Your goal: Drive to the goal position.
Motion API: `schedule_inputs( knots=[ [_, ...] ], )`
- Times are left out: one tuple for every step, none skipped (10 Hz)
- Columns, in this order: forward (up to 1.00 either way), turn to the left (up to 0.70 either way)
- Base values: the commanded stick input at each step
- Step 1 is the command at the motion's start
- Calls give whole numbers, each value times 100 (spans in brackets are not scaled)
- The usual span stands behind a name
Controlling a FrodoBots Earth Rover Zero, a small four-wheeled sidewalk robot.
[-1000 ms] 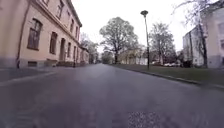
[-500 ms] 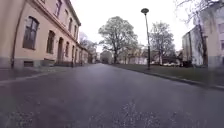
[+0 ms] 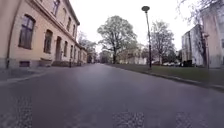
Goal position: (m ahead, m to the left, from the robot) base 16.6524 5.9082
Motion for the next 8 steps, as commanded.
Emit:
schedule_inputs(
  knots=[
    [85, 0],
    [85, 0],
    [85, 0],
    [85, 0],
    [85, 0],
    [85, 0],
    [85, 0],
    [85, 0]
  ],
)
